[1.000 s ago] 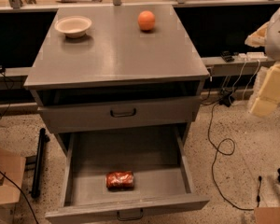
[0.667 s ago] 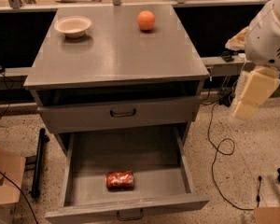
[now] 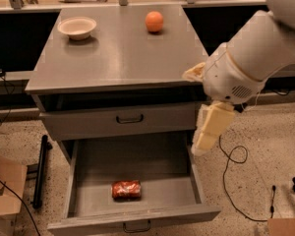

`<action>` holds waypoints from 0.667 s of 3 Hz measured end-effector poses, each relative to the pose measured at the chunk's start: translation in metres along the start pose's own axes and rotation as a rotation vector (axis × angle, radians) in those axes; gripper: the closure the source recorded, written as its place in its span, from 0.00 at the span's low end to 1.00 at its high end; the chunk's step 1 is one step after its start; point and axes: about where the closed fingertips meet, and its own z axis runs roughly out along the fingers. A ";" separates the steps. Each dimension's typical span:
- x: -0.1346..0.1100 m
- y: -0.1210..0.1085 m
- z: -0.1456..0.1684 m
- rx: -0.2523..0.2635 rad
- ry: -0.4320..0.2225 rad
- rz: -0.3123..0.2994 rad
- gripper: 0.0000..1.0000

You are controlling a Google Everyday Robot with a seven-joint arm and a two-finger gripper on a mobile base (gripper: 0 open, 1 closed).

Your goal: Pick coke can from middle drawer and place on counter

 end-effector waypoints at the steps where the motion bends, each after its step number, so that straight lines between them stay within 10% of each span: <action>1: -0.017 0.001 0.048 -0.053 -0.157 -0.020 0.00; 2: -0.023 0.001 0.058 -0.067 -0.178 -0.015 0.00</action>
Offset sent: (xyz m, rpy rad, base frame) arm 0.0046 0.0320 -0.0326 0.1343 0.0330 0.0579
